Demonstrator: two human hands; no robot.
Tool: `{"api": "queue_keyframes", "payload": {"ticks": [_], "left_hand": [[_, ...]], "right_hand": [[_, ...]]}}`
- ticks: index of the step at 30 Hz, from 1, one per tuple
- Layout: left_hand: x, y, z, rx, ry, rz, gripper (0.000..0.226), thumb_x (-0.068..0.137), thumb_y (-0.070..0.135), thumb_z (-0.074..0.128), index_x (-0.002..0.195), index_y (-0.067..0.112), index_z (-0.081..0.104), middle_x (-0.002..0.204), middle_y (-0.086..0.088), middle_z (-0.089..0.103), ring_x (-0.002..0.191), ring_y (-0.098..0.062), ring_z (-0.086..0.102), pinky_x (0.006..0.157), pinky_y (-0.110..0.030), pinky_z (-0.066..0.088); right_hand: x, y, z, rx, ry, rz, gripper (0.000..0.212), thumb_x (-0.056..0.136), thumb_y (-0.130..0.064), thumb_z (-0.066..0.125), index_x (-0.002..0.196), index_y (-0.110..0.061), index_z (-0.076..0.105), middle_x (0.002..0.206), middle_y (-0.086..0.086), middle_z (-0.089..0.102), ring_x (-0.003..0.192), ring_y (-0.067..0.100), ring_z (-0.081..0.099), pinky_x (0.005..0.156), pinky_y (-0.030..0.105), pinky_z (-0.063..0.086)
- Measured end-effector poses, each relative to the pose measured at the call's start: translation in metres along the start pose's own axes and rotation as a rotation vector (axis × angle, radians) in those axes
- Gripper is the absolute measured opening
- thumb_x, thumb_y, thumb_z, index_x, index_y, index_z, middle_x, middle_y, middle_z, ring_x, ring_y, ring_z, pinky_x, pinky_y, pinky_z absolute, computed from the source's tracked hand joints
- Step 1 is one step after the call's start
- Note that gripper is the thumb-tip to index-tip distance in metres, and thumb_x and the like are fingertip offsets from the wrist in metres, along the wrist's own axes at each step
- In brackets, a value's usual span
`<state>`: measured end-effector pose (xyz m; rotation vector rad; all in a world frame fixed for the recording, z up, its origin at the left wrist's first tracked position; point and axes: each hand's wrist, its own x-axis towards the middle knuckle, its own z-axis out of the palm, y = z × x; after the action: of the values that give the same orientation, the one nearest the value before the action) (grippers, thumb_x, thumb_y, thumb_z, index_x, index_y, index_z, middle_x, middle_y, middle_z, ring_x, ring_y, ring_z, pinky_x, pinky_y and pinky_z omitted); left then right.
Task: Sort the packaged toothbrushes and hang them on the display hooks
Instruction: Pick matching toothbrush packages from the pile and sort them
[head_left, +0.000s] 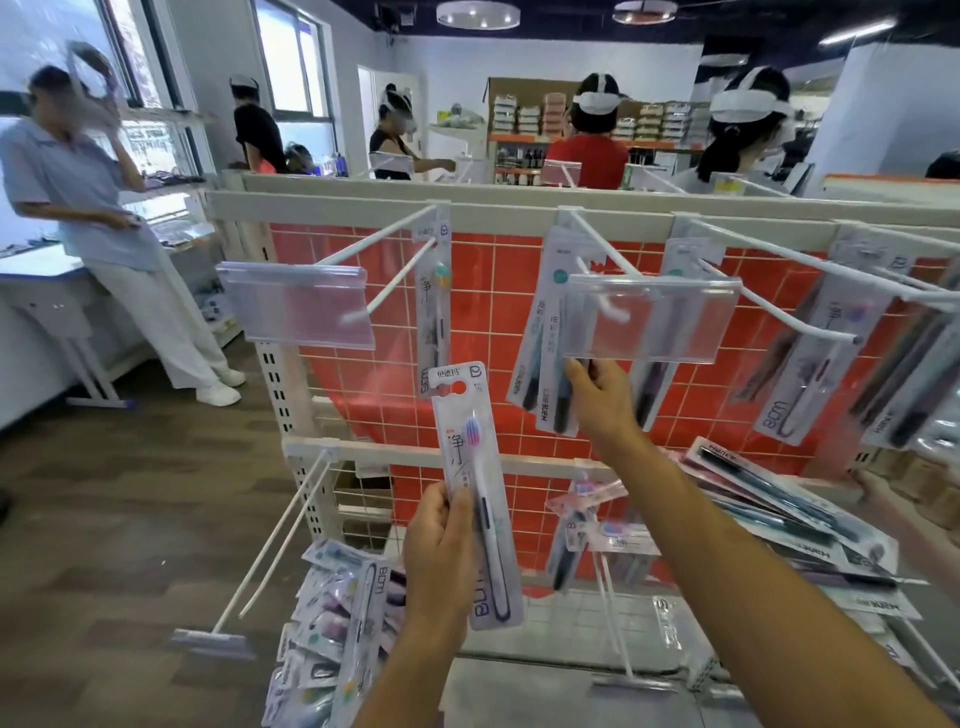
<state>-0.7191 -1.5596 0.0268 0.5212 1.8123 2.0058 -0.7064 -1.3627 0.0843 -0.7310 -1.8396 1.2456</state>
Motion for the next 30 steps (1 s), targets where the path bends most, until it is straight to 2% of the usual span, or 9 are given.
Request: {"api": "queue_keyframes", "payload": {"ticks": [3, 6, 9, 12, 15, 17, 20, 24, 30], "left_hand": [[-0.003, 0.000, -0.003, -0.009, -0.011, -0.037, 0.023, 0.099, 0.028, 0.047, 0.097, 0.010, 0.060, 0.084, -0.007, 0.069, 0.071, -0.014, 0.067, 0.059, -0.021, 0.054], [-0.006, 0.001, -0.007, -0.015, -0.026, -0.084, 0.021, 0.100, 0.023, 0.046, 0.098, 0.009, 0.061, 0.084, -0.007, 0.069, 0.073, -0.017, 0.067, 0.059, -0.022, 0.054], [-0.007, 0.001, -0.010, -0.034, -0.024, -0.113, 0.022, 0.100, 0.022, 0.045, 0.098, 0.009, 0.063, 0.091, -0.014, 0.069, 0.088, -0.033, 0.066, 0.074, -0.040, 0.059], [-0.006, 0.003, -0.013, -0.060, -0.018, -0.145, 0.022, 0.099, 0.020, 0.046, 0.096, 0.012, 0.066, 0.094, -0.016, 0.070, 0.096, -0.040, 0.064, 0.085, -0.053, 0.054], [-0.006, 0.006, -0.015, -0.071, -0.012, -0.160, 0.022, 0.099, 0.015, 0.046, 0.096, 0.014, 0.068, 0.095, -0.015, 0.071, 0.096, -0.036, 0.066, 0.086, -0.055, 0.054], [-0.005, 0.007, -0.016, -0.076, -0.018, -0.160, 0.022, 0.098, 0.013, 0.047, 0.095, 0.013, 0.068, 0.094, -0.015, 0.072, 0.094, -0.035, 0.067, 0.085, -0.054, 0.055], [-0.005, 0.011, -0.018, -0.086, -0.024, -0.164, 0.022, 0.098, 0.012, 0.048, 0.092, 0.013, 0.069, 0.093, -0.017, 0.072, 0.091, -0.036, 0.068, 0.082, -0.050, 0.057], [-0.004, 0.018, -0.020, -0.120, -0.036, -0.169, 0.024, 0.097, 0.014, 0.048, 0.092, 0.012, 0.072, 0.091, -0.022, 0.070, 0.079, -0.032, 0.068, 0.074, -0.047, 0.057], [-0.006, 0.027, -0.026, -0.189, -0.031, -0.166, 0.022, 0.097, 0.012, 0.049, 0.099, 0.009, 0.071, 0.090, -0.018, 0.073, 0.082, -0.034, 0.070, 0.075, -0.048, 0.057]], "right_hand": [[-0.001, -0.001, 0.003, 0.053, -0.008, 0.048, 0.014, 0.100, -0.020, 0.046, 0.092, -0.012, 0.053, 0.102, 0.023, 0.063, 0.091, 0.028, 0.065, 0.078, 0.044, 0.057], [-0.006, 0.011, 0.001, 0.031, -0.011, 0.056, 0.016, 0.099, -0.026, 0.046, 0.103, -0.011, 0.050, 0.094, 0.009, 0.061, 0.086, 0.022, 0.063, 0.075, 0.036, 0.057], [-0.022, 0.032, -0.001, -0.047, 0.026, 0.097, 0.020, 0.098, -0.029, 0.049, 0.109, -0.012, 0.049, 0.093, -0.005, 0.056, 0.092, 0.015, 0.056, 0.076, 0.023, 0.046], [-0.044, 0.051, 0.000, -0.087, 0.134, 0.149, 0.026, 0.096, -0.029, 0.053, 0.113, -0.010, 0.050, 0.102, 0.001, 0.057, 0.099, 0.019, 0.056, 0.081, 0.028, 0.044], [-0.070, 0.059, 0.003, -0.079, 0.153, 0.200, 0.016, 0.096, -0.029, 0.052, 0.108, -0.018, 0.050, 0.107, 0.001, 0.058, 0.099, 0.019, 0.057, 0.084, 0.033, 0.050], [-0.087, 0.055, 0.007, -0.024, 0.076, 0.229, 0.009, 0.097, -0.027, 0.051, 0.101, -0.019, 0.053, 0.103, 0.000, 0.061, 0.098, 0.020, 0.060, 0.080, 0.031, 0.053], [-0.108, 0.036, 0.012, 0.097, -0.104, 0.286, 0.017, 0.097, -0.028, 0.050, 0.094, -0.015, 0.062, 0.094, 0.009, 0.067, 0.092, 0.026, 0.065, 0.083, 0.040, 0.056], [-0.125, 0.007, 0.016, 0.261, -0.325, 0.301, 0.024, 0.097, -0.027, 0.049, 0.100, -0.010, 0.065, 0.082, 0.005, 0.070, 0.072, 0.017, 0.067, 0.067, 0.029, 0.058], [-0.132, -0.009, 0.019, 0.227, -0.413, 0.227, 0.013, 0.093, -0.017, 0.056, 0.103, -0.016, 0.065, 0.098, 0.019, 0.066, 0.088, 0.033, 0.064, 0.082, 0.051, 0.053]]}}
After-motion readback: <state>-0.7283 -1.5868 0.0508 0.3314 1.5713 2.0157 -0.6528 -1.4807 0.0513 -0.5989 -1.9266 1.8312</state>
